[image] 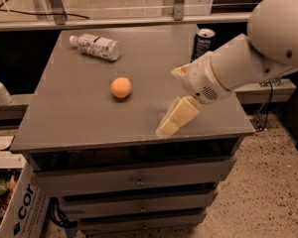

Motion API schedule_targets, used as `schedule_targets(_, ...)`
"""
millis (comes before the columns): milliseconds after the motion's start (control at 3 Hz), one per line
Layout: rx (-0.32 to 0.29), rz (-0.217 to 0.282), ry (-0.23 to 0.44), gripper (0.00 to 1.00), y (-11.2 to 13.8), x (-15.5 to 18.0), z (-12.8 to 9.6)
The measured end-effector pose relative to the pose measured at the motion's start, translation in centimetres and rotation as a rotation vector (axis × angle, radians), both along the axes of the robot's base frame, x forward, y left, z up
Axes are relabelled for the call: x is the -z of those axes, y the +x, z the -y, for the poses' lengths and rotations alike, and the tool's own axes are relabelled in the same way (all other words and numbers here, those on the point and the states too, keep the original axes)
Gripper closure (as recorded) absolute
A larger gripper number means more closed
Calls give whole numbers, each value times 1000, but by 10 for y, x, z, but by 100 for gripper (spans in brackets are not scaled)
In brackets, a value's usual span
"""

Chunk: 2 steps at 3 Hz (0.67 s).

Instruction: Move orange near pepsi can

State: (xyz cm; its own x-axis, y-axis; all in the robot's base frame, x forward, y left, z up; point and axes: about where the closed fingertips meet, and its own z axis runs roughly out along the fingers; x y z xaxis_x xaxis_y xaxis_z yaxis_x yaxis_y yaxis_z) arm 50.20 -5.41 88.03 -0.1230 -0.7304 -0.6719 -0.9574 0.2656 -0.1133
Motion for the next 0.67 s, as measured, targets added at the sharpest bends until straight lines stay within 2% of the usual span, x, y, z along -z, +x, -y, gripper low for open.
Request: schedule_targets(667,-9,-10,71,0,17,17,-26)
